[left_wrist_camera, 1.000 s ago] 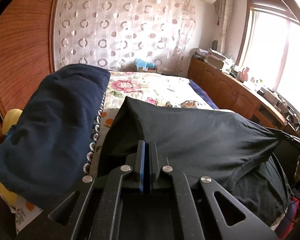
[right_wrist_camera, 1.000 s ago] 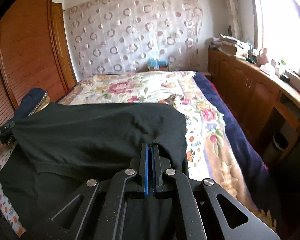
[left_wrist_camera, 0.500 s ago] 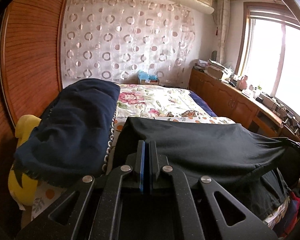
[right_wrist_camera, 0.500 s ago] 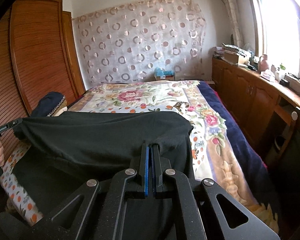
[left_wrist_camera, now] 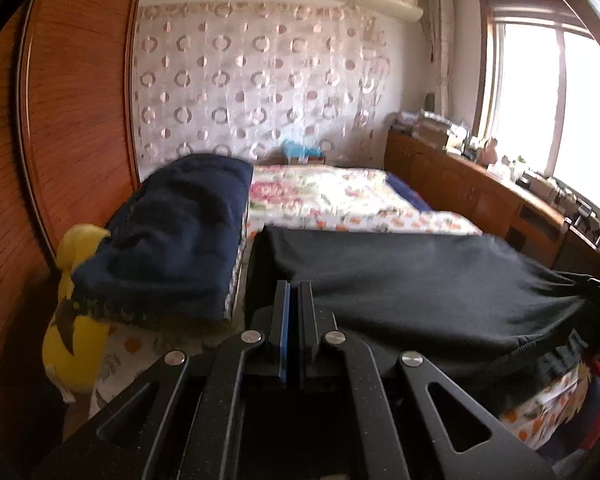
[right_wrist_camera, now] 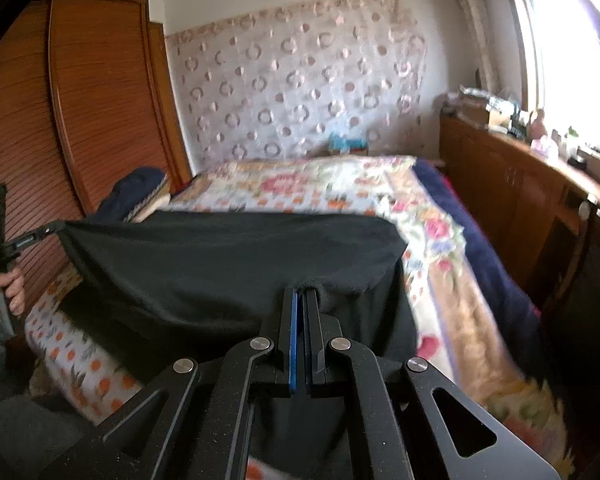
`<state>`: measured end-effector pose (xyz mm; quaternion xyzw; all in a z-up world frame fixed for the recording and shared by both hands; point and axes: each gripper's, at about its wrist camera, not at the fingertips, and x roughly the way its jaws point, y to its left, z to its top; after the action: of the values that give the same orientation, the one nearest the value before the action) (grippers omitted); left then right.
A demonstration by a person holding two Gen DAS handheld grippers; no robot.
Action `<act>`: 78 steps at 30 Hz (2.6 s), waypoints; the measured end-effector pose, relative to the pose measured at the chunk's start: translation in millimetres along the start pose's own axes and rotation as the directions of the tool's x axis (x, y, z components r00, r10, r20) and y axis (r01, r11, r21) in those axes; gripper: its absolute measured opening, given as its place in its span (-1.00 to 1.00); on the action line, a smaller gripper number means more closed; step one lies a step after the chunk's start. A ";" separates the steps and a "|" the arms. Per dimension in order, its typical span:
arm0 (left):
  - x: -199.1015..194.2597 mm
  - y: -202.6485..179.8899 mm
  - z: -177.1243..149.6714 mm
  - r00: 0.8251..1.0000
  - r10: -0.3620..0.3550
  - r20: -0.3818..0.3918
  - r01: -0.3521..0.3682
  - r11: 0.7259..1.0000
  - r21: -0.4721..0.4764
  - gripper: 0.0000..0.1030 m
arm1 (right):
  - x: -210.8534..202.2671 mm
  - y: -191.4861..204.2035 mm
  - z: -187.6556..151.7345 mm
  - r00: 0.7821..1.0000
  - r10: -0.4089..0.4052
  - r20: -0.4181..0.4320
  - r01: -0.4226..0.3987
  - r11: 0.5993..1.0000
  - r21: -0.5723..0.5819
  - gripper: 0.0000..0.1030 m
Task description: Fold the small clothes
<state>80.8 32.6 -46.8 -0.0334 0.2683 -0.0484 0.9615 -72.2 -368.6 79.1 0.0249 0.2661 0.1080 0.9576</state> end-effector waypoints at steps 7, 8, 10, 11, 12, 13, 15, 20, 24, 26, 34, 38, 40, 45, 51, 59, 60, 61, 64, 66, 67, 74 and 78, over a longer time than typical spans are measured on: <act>17.4 10.4 -26.2 0.995 0.005 -0.097 -0.007 1.000 -0.027 -0.88 | 21.0 -12.1 -11.2 0.994 -0.038 -0.105 0.038 0.999 0.003 -0.90; 15.9 9.0 -28.8 0.995 0.006 -0.105 -0.009 1.000 -0.026 -0.85 | 22.8 -11.9 -9.4 0.992 -0.051 -0.115 0.051 0.999 -0.004 -0.89; 14.7 8.8 -33.1 0.993 0.029 -0.112 -0.031 0.999 -0.014 -0.85 | 26.8 -13.5 -5.9 0.990 -0.072 -0.122 0.070 0.997 -0.018 -0.85; 12.9 8.6 -35.4 0.993 0.035 -0.113 -0.036 0.999 -0.009 -0.80 | 27.4 -13.7 -3.6 0.990 -0.081 -0.119 0.078 0.997 -0.026 -0.75; 11.3 8.6 -37.1 0.993 0.034 -0.113 -0.035 0.999 -0.007 -0.66 | 24.1 -11.3 -4.6 0.989 -0.097 -0.114 0.093 0.995 -0.038 -0.66; 9.3 9.0 -38.6 0.993 0.029 -0.112 -0.030 1.000 -0.010 -0.55 | 23.6 -10.9 -2.2 0.988 -0.112 -0.108 0.108 0.993 -0.048 -0.37; 5.4 8.8 -40.1 0.994 0.015 -0.107 -0.017 1.000 -0.013 -0.19 | 21.9 -2.3 -0.1 0.989 -0.120 -0.087 0.115 0.992 -0.058 -0.03; 2.6 4.2 -45.3 0.993 0.001 -0.116 -0.001 1.000 0.005 0.29 | 25.8 6.4 8.6 0.991 -0.126 -0.054 0.121 0.988 -0.097 0.06; 3.5 4.7 -50.2 0.992 -0.001 -0.129 0.002 1.000 0.008 0.43 | 40.8 15.1 6.5 0.993 -0.105 -0.050 0.099 0.988 -0.118 0.13; 5.5 3.7 -52.4 0.990 0.006 -0.139 -0.005 1.000 0.005 0.44 | 52.2 20.2 0.6 0.995 -0.083 -0.063 0.074 0.990 -0.123 0.20; 10.6 2.6 -62.1 0.985 0.022 -0.173 -0.022 1.000 0.001 0.44 | 117.2 41.4 -1.2 0.988 -0.013 -0.155 -0.015 0.984 -0.176 0.20; 12.3 5.8 -65.7 0.983 0.027 -0.184 -0.029 1.000 -0.008 0.44 | 142.4 44.1 2.3 0.983 -0.008 -0.182 -0.027 0.982 -0.186 0.20; 13.6 7.3 -67.8 0.981 0.028 -0.193 -0.031 0.999 -0.013 0.44 | 150.0 45.7 4.0 0.981 -0.009 -0.194 -0.027 0.982 -0.185 0.20; 14.8 10.0 -71.8 0.978 0.026 -0.208 -0.032 0.999 -0.026 0.44 | 165.4 46.3 4.0 0.975 -0.013 -0.221 -0.027 0.984 -0.176 0.20; 12.0 14.7 -73.1 0.978 0.015 -0.210 -0.025 0.999 -0.045 0.44 | 162.6 45.2 4.7 0.979 -0.014 -0.205 -0.022 0.985 -0.172 0.27; 19.1 14.4 -57.4 0.979 0.017 -0.202 -0.020 1.000 -0.013 0.44 | 157.4 46.9 -3.4 0.977 -0.013 -0.212 -0.024 0.985 -0.170 0.38; 21.1 15.3 -54.9 0.979 0.006 -0.204 -0.011 1.000 -0.020 0.44 | 157.2 46.6 -3.4 0.977 -0.011 -0.212 -0.026 0.985 -0.169 0.38; 22.7 16.4 -52.5 0.979 -0.003 -0.204 -0.003 1.000 -0.030 0.44 | 155.7 46.7 -3.6 0.977 -0.009 -0.212 -0.027 0.985 -0.169 0.38; 30.2 19.8 -47.3 0.978 -0.029 -0.208 0.018 0.998 -0.056 0.44 | 155.7 47.3 -4.0 0.978 -0.010 -0.210 -0.026 0.985 -0.169 0.38; 36.1 21.4 -48.5 0.973 -0.028 -0.227 0.014 0.998 -0.063 0.44 | 156.1 46.7 -4.2 0.978 -0.009 -0.211 -0.027 0.985 -0.169 0.38; 40.4 22.4 -49.2 0.969 -0.025 -0.245 0.009 0.998 -0.067 0.44 | 156.0 46.9 -4.3 0.978 -0.009 -0.211 -0.027 0.985 -0.169 0.39; 49.1 20.0 -54.6 0.956 -0.013 -0.294 0.004 1.000 -0.028 0.44 | 156.0 47.2 -4.5 0.978 -0.009 -0.211 -0.027 0.985 -0.168 0.39; 51.2 16.9 -56.3 0.952 -0.002 -0.305 0.002 1.000 0.001 0.23 | 156.0 46.3 -4.0 0.977 -0.008 -0.211 -0.028 0.985 -0.169 0.39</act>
<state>96.5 41.5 -122.6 -0.0251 0.4133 -0.0543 0.9086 47.1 -289.1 1.8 -0.0676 0.3558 0.1373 0.9220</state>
